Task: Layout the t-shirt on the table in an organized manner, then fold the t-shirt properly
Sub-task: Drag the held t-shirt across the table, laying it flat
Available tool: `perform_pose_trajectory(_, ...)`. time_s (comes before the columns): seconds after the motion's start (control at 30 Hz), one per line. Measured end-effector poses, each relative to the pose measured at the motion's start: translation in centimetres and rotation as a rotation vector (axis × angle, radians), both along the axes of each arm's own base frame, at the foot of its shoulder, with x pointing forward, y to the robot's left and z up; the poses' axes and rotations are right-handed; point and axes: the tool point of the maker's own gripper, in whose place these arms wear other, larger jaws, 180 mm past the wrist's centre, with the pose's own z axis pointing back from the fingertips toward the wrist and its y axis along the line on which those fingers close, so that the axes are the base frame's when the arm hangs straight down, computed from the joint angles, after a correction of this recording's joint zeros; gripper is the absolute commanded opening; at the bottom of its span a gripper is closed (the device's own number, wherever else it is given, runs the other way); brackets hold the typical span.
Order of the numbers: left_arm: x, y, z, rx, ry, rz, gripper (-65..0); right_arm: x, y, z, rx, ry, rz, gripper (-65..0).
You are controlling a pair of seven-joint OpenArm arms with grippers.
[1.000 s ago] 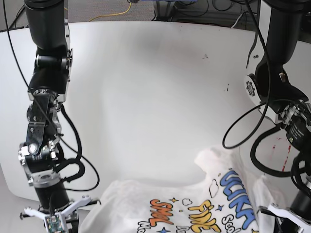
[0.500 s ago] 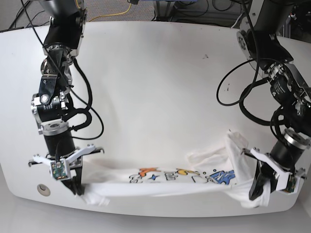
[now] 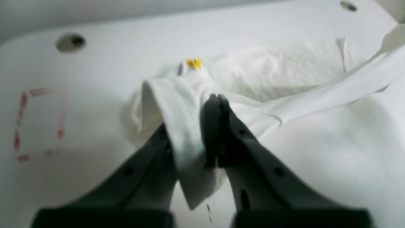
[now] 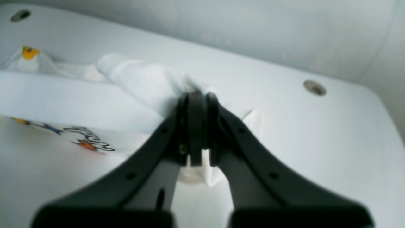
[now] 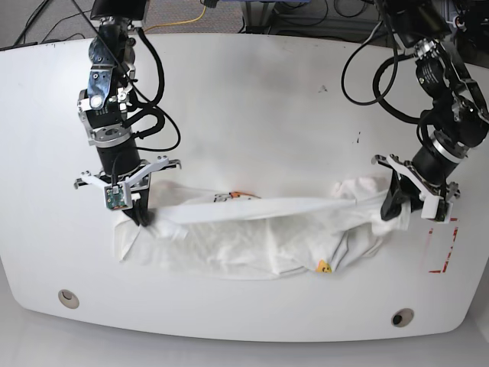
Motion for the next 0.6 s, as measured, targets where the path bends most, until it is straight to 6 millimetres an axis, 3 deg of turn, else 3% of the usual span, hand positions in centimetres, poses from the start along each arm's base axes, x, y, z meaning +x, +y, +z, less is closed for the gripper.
perform_pose_trajectory(0.33, -6.1, 1.4, -6.1, -0.045, 0.199, 0.04, -65.0, -3.9, 1.4, -4.9, 0.071, 0.14, -0.014, -64.5)
perform_pose_trajectory(0.6, -10.5, 4.3, -8.8, -0.034, 0.314, 0.13, -65.0, -7.3, 1.8, -8.1, 0.088, 0.251, -0.021, -64.5)
